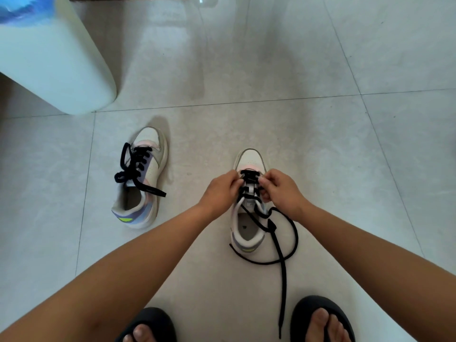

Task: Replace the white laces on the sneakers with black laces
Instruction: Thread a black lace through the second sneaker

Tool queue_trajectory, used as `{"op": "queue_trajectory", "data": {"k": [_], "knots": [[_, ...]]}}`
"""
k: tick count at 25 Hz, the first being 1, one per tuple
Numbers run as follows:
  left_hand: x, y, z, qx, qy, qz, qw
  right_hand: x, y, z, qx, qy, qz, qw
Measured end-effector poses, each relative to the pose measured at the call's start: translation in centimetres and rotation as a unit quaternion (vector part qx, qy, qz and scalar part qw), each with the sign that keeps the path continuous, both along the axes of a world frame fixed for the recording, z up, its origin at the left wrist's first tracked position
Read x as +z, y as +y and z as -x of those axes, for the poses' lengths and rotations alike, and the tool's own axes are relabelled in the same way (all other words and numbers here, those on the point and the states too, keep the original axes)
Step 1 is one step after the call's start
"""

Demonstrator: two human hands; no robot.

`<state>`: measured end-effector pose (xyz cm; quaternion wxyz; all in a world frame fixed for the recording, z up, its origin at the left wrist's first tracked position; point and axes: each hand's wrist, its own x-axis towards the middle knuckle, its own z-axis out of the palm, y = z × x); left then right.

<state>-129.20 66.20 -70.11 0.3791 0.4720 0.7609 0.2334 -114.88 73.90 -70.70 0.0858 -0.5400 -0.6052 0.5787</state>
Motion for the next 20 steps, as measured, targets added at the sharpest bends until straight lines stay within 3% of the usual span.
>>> {"op": "queue_trajectory", "data": {"k": [3,5,7,9,12,15,16,17,20], "knots": [[0.7,0.2,-0.5,0.018,0.049,0.048,0.997,0.9,1.1,-1.0,0.057,-0.135,-0.027,0.989],[1.7,0.8,-0.2,-0.052,0.13,0.108,0.984,1.9,1.7,-0.9,0.145,-0.209,-0.033,0.966],[2.4,1.7,0.0,-0.162,0.186,0.174,0.953,2.8,1.4,0.4,0.217,-0.224,-0.014,0.95],[2.9,2.9,-0.4,-0.213,0.219,0.209,0.929,3.3,1.1,1.8,0.289,-0.251,-0.023,0.924],[3.7,4.1,-1.8,-0.223,0.263,0.254,0.904,3.4,1.9,3.1,0.361,-0.301,-0.034,0.882],[3.7,4.1,-2.7,-0.221,0.251,0.242,0.911,2.9,2.3,3.7,0.433,-0.337,-0.027,0.835],[3.8,3.9,-2.5,-0.217,0.249,0.224,0.917,2.7,2.4,3.4,0.433,-0.323,-0.025,0.841],[3.8,3.7,-2.2,-0.214,0.241,0.208,0.923,2.7,2.5,2.8,0.404,-0.281,-0.009,0.871],[2.8,2.4,-0.2,-0.164,0.136,0.125,0.969,2.5,2.1,0.5,0.212,-0.09,0.03,0.973]]}}
